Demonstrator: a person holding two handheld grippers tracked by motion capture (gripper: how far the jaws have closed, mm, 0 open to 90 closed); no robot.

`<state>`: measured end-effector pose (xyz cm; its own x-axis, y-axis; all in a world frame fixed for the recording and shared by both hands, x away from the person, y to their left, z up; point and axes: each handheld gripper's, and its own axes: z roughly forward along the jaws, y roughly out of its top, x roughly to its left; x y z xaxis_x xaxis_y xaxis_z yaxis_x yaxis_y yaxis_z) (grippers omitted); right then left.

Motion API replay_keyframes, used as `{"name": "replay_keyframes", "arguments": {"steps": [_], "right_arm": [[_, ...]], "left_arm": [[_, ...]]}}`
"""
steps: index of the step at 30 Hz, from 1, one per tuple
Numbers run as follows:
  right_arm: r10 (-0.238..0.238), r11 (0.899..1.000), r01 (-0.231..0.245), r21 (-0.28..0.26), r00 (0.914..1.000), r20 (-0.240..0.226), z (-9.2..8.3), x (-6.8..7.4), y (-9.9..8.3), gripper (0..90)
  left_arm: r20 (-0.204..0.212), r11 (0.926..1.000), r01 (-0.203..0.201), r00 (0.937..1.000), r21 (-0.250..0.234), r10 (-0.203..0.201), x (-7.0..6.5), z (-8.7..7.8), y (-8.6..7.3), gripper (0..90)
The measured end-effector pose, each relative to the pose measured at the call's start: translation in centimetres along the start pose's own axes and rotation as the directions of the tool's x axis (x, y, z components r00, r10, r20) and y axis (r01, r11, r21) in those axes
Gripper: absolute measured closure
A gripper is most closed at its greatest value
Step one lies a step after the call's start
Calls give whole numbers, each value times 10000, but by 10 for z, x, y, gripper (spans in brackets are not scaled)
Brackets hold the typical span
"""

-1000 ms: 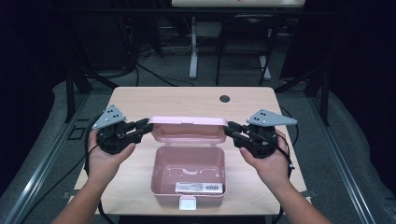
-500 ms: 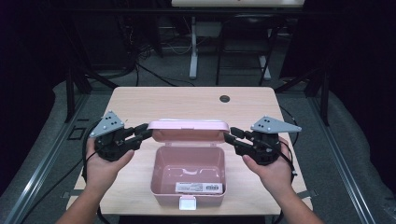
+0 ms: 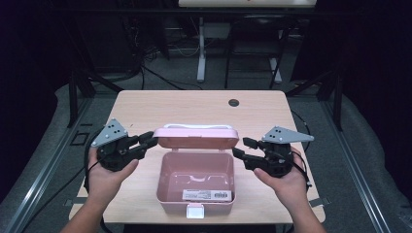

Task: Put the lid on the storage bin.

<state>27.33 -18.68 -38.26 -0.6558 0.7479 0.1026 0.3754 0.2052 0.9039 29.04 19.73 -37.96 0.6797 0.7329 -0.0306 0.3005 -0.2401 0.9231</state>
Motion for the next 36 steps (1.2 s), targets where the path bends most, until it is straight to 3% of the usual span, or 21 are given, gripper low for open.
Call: {"name": "replay_keyframes", "arguments": {"steps": [9, 14, 20, 36], "right_arm": [[57, 9995, -50, -322, 9997, 233, -13, -3, -7, 466], [-137, 9984, 159, -545, 9991, 407, -22, -3, -12, 468], [-299, 9984, 315, -463, 9989, 359, -23, -1, -16, 472], [420, 9979, -383, -527, 9966, 712, -27, -13, -25, 471]], "left_arm": [[20, 10000, 18, 10000, -8, -18, -2, -3, -1, 748], [-7, 10000, -52, 10000, 33, 52, -4, -5, -1, 751], [-36, 10000, 18, 10000, -91, -19, -6, -7, -3, 756], [153, 9997, 139, 9998, -201, -136, -13, -15, -15, 752]]}}
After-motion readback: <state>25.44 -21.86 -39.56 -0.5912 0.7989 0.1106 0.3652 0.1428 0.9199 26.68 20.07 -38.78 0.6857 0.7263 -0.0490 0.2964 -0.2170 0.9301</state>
